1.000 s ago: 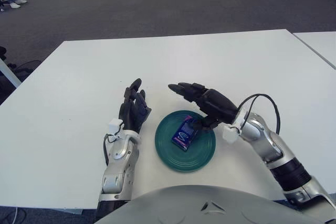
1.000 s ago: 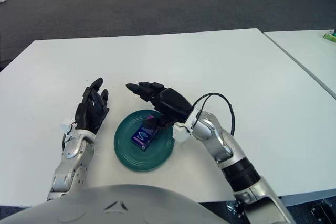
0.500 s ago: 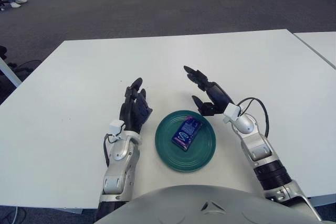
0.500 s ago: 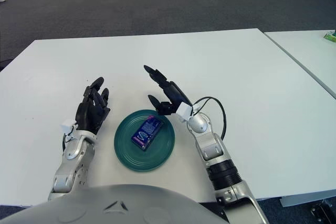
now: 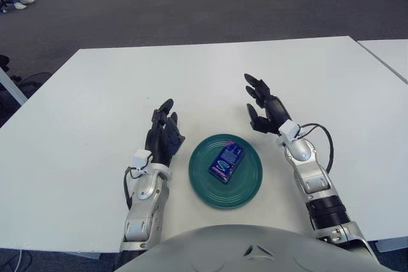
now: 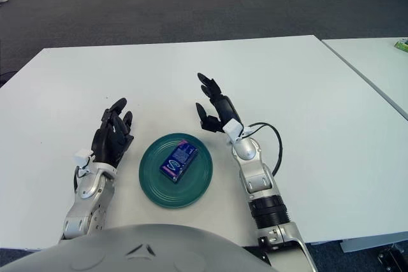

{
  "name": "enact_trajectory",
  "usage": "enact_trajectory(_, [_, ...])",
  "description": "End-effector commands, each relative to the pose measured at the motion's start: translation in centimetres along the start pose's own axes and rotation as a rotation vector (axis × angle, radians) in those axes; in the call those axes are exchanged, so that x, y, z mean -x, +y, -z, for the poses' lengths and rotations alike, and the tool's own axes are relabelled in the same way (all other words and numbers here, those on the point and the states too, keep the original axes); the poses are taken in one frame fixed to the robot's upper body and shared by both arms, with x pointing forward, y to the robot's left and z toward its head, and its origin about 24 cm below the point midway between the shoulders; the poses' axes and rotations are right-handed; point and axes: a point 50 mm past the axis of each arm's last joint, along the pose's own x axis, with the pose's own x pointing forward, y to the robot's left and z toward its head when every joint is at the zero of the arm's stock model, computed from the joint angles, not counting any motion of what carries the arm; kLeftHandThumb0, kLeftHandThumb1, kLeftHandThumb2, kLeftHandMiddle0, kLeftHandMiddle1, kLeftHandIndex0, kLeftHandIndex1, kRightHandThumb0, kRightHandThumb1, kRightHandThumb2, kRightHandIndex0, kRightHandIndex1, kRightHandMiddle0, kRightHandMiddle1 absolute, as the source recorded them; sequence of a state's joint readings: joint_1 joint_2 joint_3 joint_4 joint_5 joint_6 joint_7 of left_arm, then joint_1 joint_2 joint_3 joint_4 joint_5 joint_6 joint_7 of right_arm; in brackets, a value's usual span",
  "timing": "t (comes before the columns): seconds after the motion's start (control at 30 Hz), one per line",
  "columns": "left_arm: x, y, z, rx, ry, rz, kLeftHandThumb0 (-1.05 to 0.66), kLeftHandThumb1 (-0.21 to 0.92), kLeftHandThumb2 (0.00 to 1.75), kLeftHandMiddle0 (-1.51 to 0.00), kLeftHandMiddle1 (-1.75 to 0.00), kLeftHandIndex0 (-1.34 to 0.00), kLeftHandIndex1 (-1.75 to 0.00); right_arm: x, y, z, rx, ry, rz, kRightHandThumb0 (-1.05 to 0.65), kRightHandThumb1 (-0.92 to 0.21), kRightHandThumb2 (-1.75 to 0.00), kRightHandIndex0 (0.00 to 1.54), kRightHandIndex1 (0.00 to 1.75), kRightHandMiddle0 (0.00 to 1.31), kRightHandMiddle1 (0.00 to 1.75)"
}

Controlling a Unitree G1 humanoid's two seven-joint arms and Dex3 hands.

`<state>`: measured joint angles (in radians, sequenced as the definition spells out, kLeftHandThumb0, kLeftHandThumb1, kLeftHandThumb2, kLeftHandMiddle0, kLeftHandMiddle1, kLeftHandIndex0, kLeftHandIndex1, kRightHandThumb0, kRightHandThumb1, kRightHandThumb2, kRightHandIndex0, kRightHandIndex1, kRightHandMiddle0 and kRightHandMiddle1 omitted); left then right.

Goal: Put the gum into the plate.

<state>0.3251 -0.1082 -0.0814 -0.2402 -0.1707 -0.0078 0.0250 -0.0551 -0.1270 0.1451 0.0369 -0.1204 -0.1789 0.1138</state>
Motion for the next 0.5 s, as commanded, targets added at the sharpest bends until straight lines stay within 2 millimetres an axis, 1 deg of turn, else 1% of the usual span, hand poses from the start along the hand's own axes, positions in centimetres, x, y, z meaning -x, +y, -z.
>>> enact_trajectory(0.0, [0.0,0.0,-0.3,-0.006,-0.018,0.015,-0.93,0.92,0.95,-0.28,0.00,0.00,-0.66,-0.4,-0.3,0.3,-0.078,0.028,0.021,-0.81,-0.92,-0.90,0.21,0.00,0.00,0.32])
enact_trajectory(0.17, [0.1,0.0,-0.3,-0.011,-0.018,0.013,-0.92,0.92,0.95,-0.27,0.00,0.00,-0.64,-0.2,-1.6,1.3,-0.109,0.064,0.060,-0.79,-0.92,-0.89,0.16,0.00,0.00,0.31])
enact_trajectory(0.27, [0.1,0.0,-0.2,-0.025,-0.016,0.018,-0.92,0.92,0.95,-0.26,0.00,0.00,-0.62,0.5,-2.3,2.3,-0.104,0.097,0.084,-0.78,-0.92,-0.88,0.15,0.00,0.00,0.31])
enact_trajectory(0.47, [0.2,-0.1,0.0,-0.050,-0.007,0.015,-0.91,0.92,0.96,-0.23,0.00,0.00,-0.57,0.9,-2.4,2.9,-0.112,0.137,0.111,-0.76,-0.92,-0.89,0.13,0.00,0.00,0.31])
